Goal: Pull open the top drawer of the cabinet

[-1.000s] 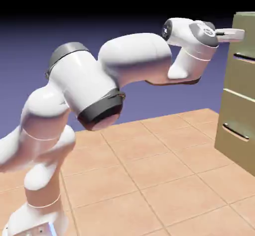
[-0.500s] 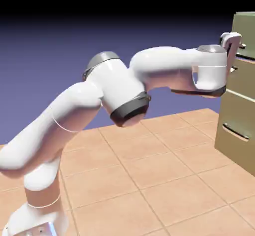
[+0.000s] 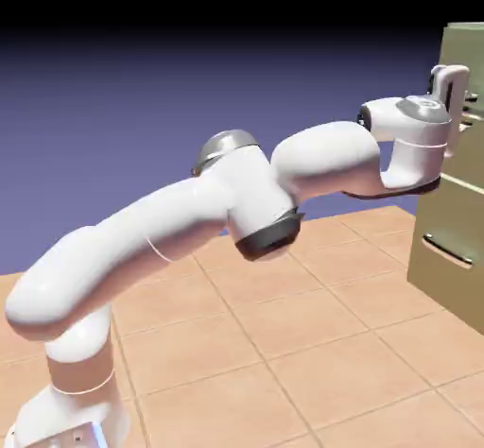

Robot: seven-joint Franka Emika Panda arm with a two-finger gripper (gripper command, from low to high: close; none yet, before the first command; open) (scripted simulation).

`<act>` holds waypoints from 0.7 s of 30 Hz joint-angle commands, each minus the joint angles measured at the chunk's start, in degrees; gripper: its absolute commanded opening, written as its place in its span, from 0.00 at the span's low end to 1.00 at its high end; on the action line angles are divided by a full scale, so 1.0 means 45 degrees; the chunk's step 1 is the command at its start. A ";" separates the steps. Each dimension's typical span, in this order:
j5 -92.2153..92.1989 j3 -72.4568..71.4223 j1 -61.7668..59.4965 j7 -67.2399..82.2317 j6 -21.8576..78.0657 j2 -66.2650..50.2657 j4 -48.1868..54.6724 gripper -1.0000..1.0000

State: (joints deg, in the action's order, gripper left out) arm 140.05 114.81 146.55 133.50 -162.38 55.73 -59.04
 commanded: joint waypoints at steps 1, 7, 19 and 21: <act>0.0214 -0.0098 -0.0279 -0.0348 0.0125 -0.0211 -0.0464 0.00; 0.1222 -0.0904 -0.2084 -0.2159 0.0876 -0.1480 -0.3231 0.00; 0.2273 -0.3767 -0.6817 -0.5369 0.2028 -0.4243 -0.8697 0.00; 0.2350 -0.4461 -0.7740 -0.5779 0.2144 -0.4607 -0.9466 0.00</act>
State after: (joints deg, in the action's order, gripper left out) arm 150.67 94.73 111.72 107.48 -152.70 35.00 -101.63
